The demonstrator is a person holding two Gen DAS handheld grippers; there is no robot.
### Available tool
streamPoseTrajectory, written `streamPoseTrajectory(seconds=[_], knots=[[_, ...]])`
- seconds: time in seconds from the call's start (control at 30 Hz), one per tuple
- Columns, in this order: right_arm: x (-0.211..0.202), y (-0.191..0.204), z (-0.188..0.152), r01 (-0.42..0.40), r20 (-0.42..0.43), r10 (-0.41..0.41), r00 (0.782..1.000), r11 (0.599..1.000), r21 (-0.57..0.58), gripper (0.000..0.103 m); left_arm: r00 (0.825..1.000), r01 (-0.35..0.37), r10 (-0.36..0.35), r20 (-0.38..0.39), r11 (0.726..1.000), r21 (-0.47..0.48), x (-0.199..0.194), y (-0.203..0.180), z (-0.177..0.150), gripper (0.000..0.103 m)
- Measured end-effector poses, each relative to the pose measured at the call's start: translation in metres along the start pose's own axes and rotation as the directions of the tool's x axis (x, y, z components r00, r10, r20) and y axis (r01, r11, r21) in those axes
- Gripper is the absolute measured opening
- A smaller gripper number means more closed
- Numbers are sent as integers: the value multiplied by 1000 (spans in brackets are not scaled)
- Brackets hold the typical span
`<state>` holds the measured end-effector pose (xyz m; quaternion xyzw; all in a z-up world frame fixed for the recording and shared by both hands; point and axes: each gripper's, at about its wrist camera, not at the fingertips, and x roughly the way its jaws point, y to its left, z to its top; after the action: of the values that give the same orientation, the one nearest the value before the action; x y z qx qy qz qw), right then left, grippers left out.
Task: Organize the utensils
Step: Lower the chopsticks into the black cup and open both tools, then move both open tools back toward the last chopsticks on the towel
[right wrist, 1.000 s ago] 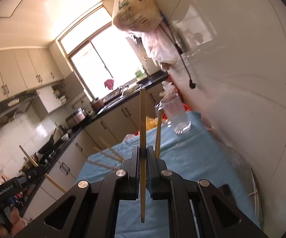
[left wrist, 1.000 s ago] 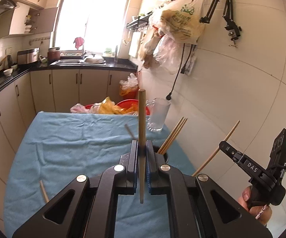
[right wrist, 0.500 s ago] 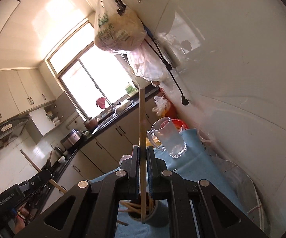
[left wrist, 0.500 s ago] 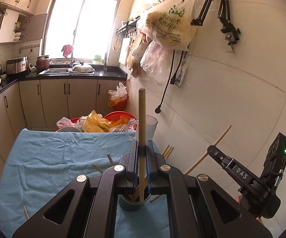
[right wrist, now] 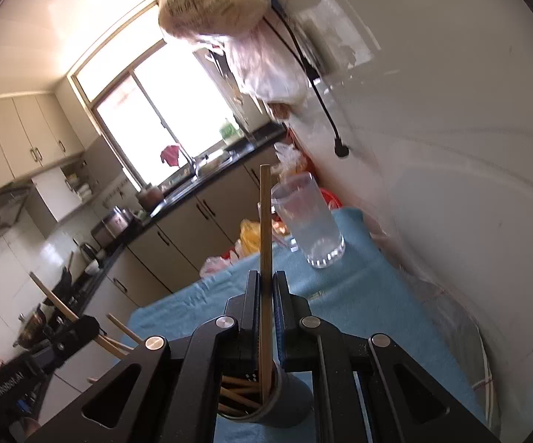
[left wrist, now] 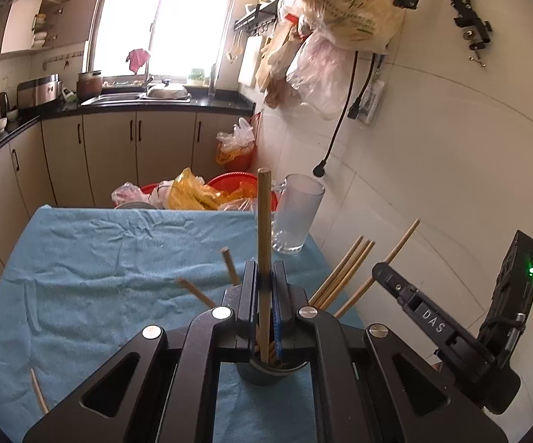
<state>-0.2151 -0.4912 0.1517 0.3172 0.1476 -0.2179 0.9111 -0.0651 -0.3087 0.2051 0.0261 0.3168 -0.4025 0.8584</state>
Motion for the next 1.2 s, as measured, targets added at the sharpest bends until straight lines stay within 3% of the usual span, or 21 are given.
streamPoseTrajectory(seconds=[0.17, 0.23, 0.27, 0.3, 0.37, 0.5, 0.6, 0.77, 0.97, 1.2], knots=[[11, -1, -10, 2, -51, -2, 999, 1000, -10, 8, 1000, -9, 9, -11, 1000, -8, 2, 8, -6, 8], [11, -1, -12, 4, -50, -5, 999, 1000, -10, 8, 1000, -7, 7, -8, 1000, -15, 0, 9, -6, 16], [10, -1, -12, 4, -52, -5, 999, 1000, -11, 11, 1000, -11, 11, -1, 1000, -16, -3, 10, -5, 26], [8, -2, -12, 5, -51, -6, 999, 1000, -10, 15, 1000, -18, 19, 13, 1000, -15, -7, 10, -5, 32], [3, -1, -11, 13, -40, -13, 999, 1000, -7, 41, 999, -26, 26, 31, 1000, -7, -13, 8, -5, 34], [-14, 1, -10, 38, 12, -38, 999, 999, -14, 47, 997, -38, 38, 60, 999, -4, -28, 8, -8, 45], [-25, 0, -10, 57, 36, -56, 998, 998, -12, 70, 995, -53, 54, 81, 998, -13, -40, 11, -12, 54], [-45, 0, -17, 140, 91, -136, 987, 990, -33, 91, 988, -97, 100, 115, 995, -32, -57, 19, -25, 77], [-53, -5, -34, 219, 89, -214, 973, 975, -47, 96, 980, -148, 156, 126, 987, -64, -73, 37, -47, 84], [-57, -6, -61, 262, 49, -258, 965, 962, -75, 97, 976, -192, 200, 87, 977, -97, -84, 65, -80, 85]])
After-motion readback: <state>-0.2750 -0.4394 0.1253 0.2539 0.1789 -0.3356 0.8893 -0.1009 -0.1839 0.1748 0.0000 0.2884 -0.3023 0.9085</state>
